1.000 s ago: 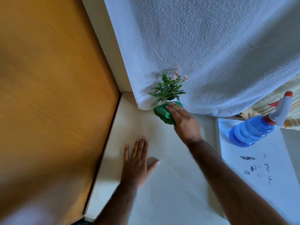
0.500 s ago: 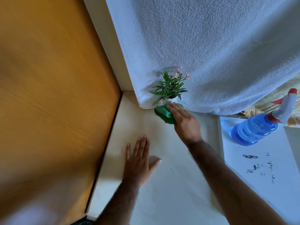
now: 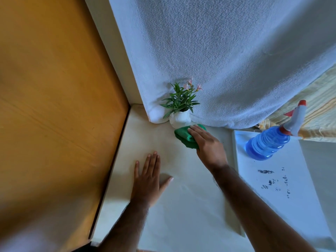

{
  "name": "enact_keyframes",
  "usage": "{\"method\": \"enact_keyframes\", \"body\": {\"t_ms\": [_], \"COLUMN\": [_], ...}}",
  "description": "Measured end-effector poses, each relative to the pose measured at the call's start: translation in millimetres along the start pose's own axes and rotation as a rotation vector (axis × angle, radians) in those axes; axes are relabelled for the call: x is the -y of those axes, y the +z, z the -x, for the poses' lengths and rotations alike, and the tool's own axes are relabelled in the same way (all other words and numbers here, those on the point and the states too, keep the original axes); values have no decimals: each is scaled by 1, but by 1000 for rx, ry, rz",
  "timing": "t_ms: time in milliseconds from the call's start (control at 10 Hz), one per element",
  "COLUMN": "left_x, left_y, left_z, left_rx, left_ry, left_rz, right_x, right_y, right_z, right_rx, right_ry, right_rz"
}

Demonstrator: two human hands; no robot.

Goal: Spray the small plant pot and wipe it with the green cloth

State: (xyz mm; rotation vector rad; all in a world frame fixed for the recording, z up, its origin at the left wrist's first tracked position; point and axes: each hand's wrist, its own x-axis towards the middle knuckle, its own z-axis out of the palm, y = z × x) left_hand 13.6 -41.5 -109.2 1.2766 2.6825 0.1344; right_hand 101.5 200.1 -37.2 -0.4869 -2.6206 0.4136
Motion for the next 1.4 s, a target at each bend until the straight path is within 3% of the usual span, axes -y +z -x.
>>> {"method": "enact_keyframes", "body": {"t_ms": [300,500,600,800,1100,1200,1300,1400], "left_x": [-3,0,2,3,1,-3,-14,-26], "left_y": [-5,2,5,6,1,-6,-32,-64], "left_z": [2,0,-2,-2,-3,-5,0,0], "left_rx": [4,-1,-2,-18,60,129,82,-85], "left_ry": [-5,18,23,25,-8,-37,-12,110], "left_rz": [30,32,28,13,5,5,42,47], "right_x": [-43,-76,-95,-104,-96,-90,-68,-44], "right_y": [-79,-105,-104,-95,-97,-103,-126,-145], "right_z": [92,175,206,232,229,224,203,167], "right_rx": [-53,-101,-32,272,406,351,156,32], "right_ry": [134,361,387,314,331,308,218,43], "right_rz": [110,239,262,264,329,344,325,282]}}
